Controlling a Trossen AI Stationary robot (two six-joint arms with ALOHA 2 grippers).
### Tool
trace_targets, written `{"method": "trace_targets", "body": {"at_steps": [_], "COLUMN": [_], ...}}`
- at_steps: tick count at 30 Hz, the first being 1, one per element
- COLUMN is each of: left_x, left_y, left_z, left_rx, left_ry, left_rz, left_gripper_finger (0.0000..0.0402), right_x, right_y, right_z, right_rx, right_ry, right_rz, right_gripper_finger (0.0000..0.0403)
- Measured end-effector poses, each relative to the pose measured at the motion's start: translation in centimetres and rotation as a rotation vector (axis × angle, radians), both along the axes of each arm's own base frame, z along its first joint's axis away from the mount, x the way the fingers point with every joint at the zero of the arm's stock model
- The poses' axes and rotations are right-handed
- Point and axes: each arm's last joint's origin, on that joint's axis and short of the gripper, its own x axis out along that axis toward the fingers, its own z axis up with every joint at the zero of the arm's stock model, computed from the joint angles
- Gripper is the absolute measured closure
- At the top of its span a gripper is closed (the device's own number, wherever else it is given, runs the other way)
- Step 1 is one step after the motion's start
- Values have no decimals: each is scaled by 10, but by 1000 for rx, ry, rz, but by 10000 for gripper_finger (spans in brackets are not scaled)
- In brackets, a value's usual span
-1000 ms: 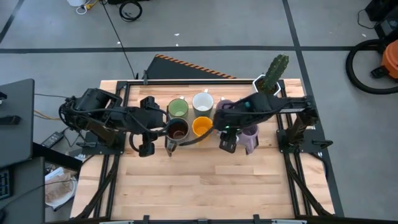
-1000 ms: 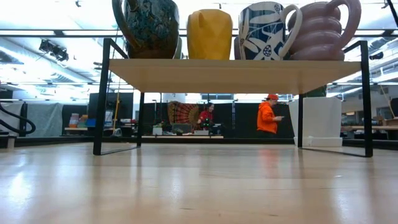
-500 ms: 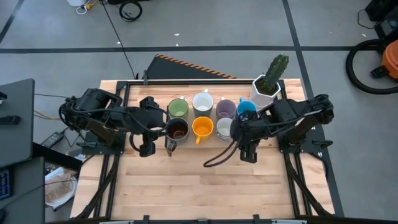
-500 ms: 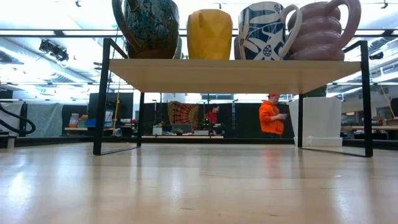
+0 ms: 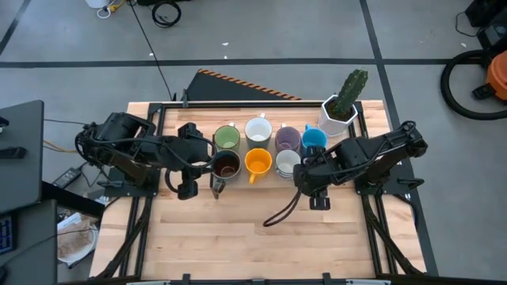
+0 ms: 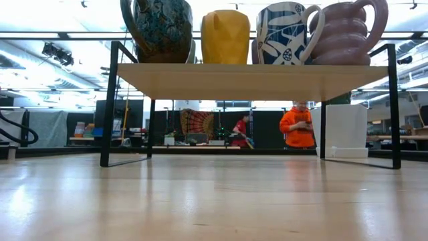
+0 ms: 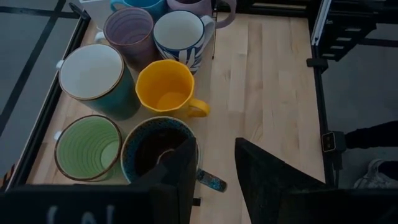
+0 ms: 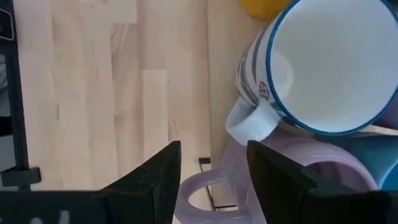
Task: Place coffee mugs
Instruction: Put the white blue mug on the shelf
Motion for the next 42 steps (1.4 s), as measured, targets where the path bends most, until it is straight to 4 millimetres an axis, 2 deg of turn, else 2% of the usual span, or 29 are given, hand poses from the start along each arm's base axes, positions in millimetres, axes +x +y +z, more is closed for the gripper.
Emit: {"method": "trace_targets", "body": {"at_steps": [9, 16, 25, 35, 42], "left_x": [0, 0, 0, 0, 0], "left_y": [0, 0, 0, 0, 0], "left_z": [0, 0, 0, 0, 0], "left_rx": [2, 2, 15, 18, 15], "left_ry": [0, 0, 2, 2, 1], "left_rz": [-1, -1, -15, -18, -15], "left_gripper_finger": [285, 285, 285, 285, 285], "right_x": [3, 6, 5, 8, 12], "right_y": [-1, 0, 3, -9, -17], "right_z": [-1, -17, -7, -8, -19], "right_rx": [-38, -43, -12, -63, -44], "right_ry": [-21, 8, -27, -28, 8], "right_rz": [16, 1, -29, -79, -91], "right_gripper_finger": [213, 215, 227, 230, 230]}}
